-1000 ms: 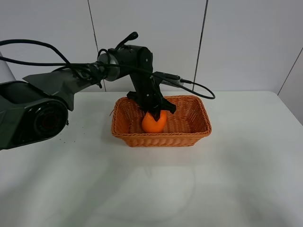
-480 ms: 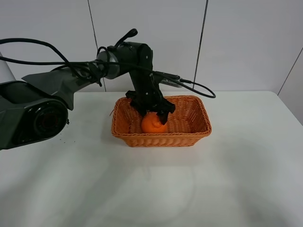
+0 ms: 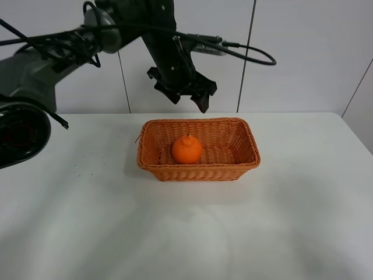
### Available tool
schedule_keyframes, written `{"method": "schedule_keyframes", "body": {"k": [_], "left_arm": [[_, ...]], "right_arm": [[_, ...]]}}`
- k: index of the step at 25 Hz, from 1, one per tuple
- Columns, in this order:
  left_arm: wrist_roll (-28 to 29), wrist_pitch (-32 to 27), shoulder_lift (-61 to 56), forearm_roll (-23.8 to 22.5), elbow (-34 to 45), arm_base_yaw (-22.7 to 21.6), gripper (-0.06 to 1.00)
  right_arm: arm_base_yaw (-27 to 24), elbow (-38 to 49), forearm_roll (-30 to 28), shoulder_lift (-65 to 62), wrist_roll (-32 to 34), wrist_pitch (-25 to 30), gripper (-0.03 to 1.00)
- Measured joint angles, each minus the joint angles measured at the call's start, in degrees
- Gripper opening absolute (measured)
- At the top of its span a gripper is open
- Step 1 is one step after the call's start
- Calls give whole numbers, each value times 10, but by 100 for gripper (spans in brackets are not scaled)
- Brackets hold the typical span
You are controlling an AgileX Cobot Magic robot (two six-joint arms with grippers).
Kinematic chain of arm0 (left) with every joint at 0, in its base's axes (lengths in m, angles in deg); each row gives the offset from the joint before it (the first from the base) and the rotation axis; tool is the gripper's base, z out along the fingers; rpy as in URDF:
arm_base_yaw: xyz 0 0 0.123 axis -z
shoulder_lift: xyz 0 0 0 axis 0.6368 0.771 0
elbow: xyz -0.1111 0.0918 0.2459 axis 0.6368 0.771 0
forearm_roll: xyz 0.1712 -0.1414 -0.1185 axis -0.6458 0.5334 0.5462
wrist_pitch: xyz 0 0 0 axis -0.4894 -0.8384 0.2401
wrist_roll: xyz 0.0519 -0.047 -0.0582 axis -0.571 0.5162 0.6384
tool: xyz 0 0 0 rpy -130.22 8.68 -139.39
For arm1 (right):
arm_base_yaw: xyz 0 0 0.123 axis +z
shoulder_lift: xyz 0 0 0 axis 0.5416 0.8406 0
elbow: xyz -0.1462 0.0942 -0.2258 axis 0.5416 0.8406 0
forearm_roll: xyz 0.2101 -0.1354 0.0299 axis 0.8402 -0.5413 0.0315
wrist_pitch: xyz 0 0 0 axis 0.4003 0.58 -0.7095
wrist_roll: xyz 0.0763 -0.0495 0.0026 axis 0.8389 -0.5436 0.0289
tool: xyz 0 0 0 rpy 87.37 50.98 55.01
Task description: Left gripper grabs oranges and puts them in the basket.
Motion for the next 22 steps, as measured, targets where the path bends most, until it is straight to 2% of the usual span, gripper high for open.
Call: {"method": "schedule_keyframes", "body": {"k": [11,15,22], "left_arm": [[-5,0,-31,0,0,-69,86],[-9,0,-31,0,0,-133,86],[-9,0,-31,-3,0,-278,86]], "right_arm": [[0,0,0,0,0,0,69],[0,0,0,0,0,0,69],[0,0,0,0,0,0,69]]}}
